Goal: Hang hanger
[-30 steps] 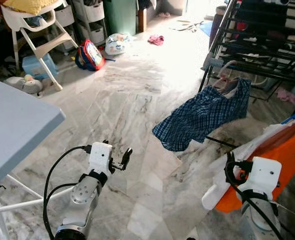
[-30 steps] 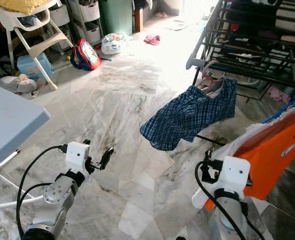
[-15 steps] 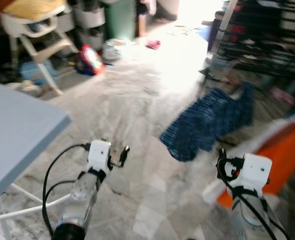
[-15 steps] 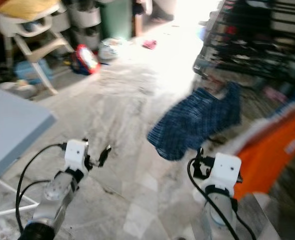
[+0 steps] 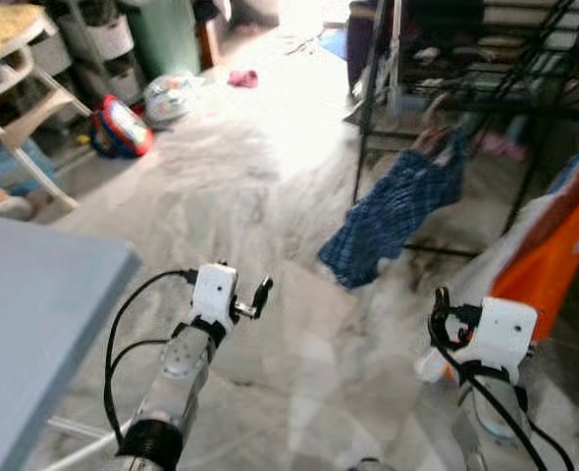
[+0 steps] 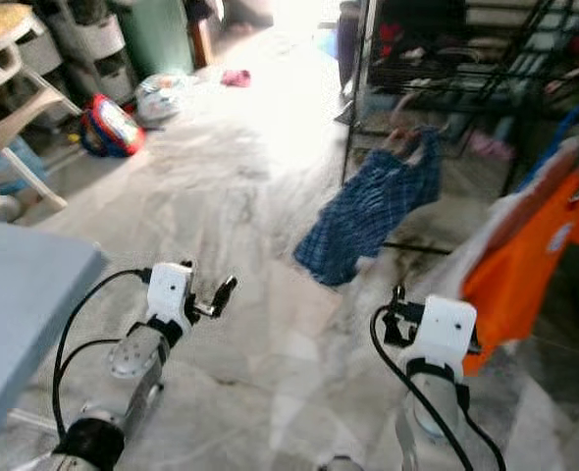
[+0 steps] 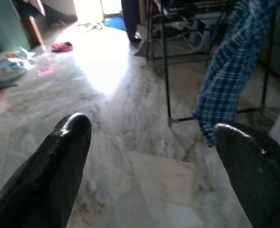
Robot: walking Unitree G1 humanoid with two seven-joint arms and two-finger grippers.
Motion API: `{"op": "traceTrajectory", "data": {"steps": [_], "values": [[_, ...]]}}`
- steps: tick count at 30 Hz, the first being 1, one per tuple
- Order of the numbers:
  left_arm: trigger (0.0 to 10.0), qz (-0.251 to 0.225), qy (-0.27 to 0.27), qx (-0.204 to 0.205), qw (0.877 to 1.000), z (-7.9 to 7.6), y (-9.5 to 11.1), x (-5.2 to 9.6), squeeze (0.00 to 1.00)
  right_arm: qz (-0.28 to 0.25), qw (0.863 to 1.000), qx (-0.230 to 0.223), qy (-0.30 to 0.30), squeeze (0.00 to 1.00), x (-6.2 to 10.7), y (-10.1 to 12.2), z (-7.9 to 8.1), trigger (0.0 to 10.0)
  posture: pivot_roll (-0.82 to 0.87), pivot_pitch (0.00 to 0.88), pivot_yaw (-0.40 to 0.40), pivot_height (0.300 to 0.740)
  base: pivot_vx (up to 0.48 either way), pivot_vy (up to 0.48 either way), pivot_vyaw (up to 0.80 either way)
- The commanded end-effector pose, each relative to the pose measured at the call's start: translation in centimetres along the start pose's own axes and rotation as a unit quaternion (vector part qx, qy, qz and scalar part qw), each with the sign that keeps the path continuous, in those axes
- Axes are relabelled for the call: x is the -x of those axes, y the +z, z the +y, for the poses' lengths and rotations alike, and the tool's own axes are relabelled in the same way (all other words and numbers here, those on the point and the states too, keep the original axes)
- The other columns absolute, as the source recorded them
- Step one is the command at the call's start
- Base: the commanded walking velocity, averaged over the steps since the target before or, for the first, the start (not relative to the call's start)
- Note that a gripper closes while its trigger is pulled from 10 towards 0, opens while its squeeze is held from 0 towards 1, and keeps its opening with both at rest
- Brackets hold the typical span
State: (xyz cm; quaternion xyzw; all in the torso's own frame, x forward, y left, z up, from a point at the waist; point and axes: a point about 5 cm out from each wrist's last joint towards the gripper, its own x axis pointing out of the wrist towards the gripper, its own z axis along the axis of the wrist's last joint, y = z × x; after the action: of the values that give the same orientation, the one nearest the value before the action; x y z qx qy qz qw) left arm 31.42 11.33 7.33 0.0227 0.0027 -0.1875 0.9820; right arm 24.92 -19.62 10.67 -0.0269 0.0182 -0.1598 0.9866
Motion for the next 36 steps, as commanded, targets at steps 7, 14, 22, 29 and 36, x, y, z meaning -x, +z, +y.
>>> {"op": "traceTrajectory", "data": {"steps": [7, 14, 22, 29, 36], "values": [[10.0, 0.000, -0.026, 0.009, 1.000, -0.4, -0.2, 0.0, 0.00, 0.005, 1.000, 0.003, 0.000, 0.00, 0.0, -0.3, 0.0, 10.0, -0.10, 0.177, 0.082, 0.740, 0.000, 0.000, 0.00], [10.0, 0.005, -0.038, 0.023, 0.999, -1.3, -1.0, 0.6, 0.00, 0.008, 1.000, 0.006, 0.003, 0.00, -0.1, -0.4, 0.1, 10.0, -0.10, 0.182, 0.081, 0.740, 0.000, 0.000, 0.00], [10.0, 0.002, -0.054, 0.028, 0.998, -1.6, -0.9, 0.5, 0.00, 0.010, 1.000, 0.017, 0.001, 0.00, -0.1, -0.5, 0.1, 10.0, -0.10, 0.186, 0.086, 0.740, 0.033, 0.000, -0.28], [10.0, 0.008, -0.064, 0.030, 0.997, -1.8, -1.2, 0.8, 0.00, 0.018, 1.000, 0.016, -0.006, 0.00, 0.3, -1.0, -0.2, 10.0, -0.10, 0.194, 0.094, 0.740, 0.268, 0.000, -0.56], [10.0, 0.009, -0.073, 0.031, 0.997, -2.0, -1.2, 0.5, 0.00, 0.018, 1.000, 0.017, -0.011, 0.00, 0.4, -1.1, -0.4, 10.0, -0.11, 0.187, 0.099, 0.740, 0.317, 0.000, -0.15]]}}
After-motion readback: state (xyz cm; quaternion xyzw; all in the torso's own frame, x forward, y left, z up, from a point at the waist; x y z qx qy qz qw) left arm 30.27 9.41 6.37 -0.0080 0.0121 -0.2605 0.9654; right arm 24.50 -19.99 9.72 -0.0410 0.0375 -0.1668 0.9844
